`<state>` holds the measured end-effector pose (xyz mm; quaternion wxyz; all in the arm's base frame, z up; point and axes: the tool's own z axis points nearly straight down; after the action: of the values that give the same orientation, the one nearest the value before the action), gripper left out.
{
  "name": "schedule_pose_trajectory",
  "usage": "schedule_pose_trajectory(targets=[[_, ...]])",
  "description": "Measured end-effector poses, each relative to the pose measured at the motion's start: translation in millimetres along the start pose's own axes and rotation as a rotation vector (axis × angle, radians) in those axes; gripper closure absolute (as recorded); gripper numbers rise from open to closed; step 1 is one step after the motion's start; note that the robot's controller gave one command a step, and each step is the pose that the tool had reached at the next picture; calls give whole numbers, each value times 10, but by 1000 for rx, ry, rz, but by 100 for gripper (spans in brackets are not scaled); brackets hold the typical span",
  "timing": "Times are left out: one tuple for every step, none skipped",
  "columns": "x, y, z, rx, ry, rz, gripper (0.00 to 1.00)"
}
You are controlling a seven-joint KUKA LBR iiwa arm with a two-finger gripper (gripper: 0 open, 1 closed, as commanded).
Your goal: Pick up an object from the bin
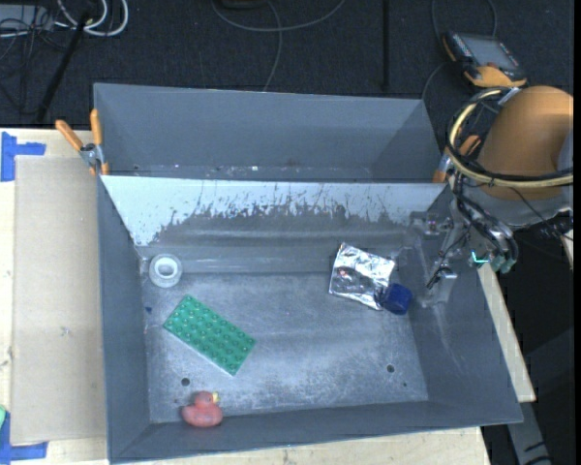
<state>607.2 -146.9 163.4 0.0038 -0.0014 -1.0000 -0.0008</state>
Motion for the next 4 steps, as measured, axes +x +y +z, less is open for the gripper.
schedule_pose_trajectory(targets=[[431, 296, 978, -1, 0, 151, 0], [-161, 179, 927, 2, -14, 111, 0], [20, 478, 941, -1, -6, 159, 0], [10, 471, 931, 1, -8, 156, 100]])
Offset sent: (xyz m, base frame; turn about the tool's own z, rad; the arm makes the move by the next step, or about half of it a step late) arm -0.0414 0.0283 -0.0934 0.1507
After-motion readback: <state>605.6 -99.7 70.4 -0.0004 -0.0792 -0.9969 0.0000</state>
